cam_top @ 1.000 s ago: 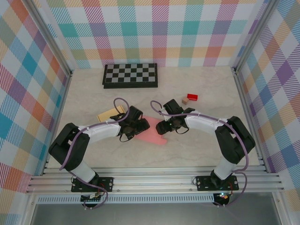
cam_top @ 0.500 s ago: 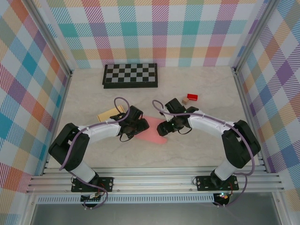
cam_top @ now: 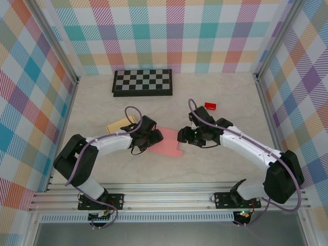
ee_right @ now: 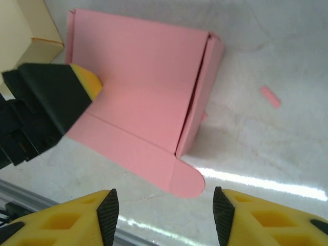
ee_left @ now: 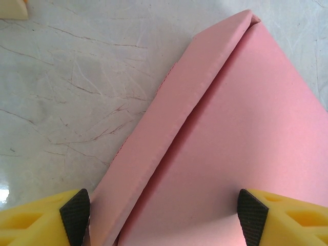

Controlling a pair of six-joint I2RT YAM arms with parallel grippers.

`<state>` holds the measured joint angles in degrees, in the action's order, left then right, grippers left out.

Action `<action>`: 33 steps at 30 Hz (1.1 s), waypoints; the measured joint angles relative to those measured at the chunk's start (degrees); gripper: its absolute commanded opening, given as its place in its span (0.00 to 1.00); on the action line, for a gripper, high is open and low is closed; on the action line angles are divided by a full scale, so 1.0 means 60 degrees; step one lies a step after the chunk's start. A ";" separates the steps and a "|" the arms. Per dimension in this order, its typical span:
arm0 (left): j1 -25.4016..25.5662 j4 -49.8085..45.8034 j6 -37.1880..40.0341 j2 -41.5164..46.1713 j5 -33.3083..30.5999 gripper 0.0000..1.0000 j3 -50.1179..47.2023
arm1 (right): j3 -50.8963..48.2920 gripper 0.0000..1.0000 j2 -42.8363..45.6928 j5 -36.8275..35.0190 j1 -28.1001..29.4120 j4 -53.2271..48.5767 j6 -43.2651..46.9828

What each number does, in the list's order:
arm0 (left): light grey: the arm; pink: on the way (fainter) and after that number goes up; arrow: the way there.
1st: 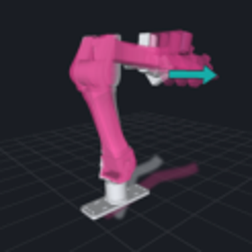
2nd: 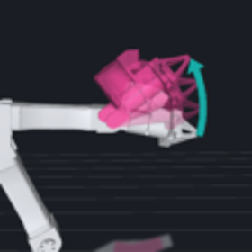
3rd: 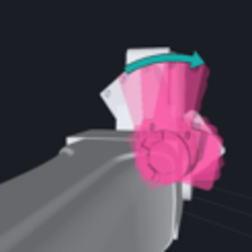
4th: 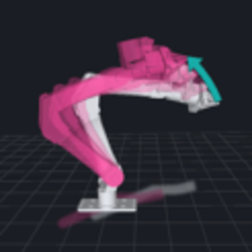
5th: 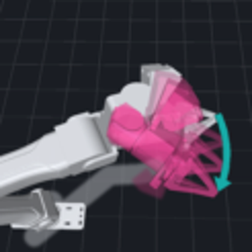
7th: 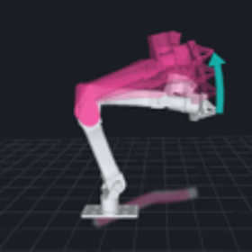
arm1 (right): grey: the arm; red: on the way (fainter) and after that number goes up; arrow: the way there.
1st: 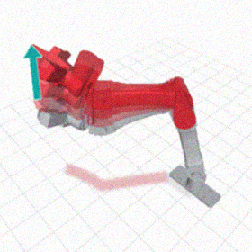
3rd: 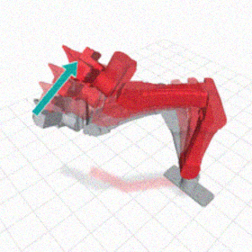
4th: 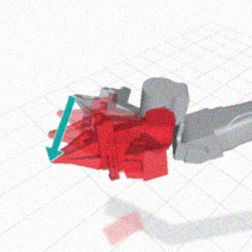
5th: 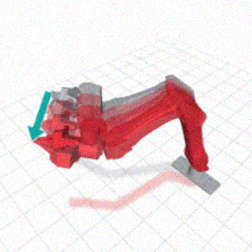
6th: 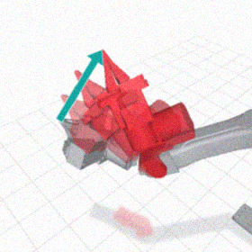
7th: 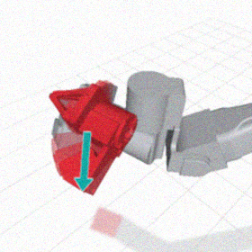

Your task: Fold the paper box

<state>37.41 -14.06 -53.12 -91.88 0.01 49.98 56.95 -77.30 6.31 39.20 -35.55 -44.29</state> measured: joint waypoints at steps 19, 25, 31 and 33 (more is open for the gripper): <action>0.0000 0.0084 -0.0018 -0.0029 -0.0124 0.78 0.0000 | -0.0583 0.58 -0.1537 0.0812 0.0594 0.1723 -0.1198; 0.0000 0.0113 -0.0036 -0.0047 -0.0157 0.78 0.0000 | -0.0670 0.58 -0.1730 0.0820 0.0623 0.1763 -0.1198; 0.0000 0.0117 -0.0040 -0.0106 -0.0164 0.78 0.0040 | -0.0670 0.57 -0.1996 0.0936 0.0692 0.2007 -0.1198; 0.0000 0.0113 -0.0036 -0.0124 -0.0164 0.78 0.0069 | -0.0670 0.57 -0.2164 0.0987 0.0721 0.2073 -0.1198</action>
<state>37.41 -13.39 -53.34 -92.62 -0.97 50.39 52.93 -90.28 12.23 43.53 -23.11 -51.48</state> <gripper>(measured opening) 0.778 0.573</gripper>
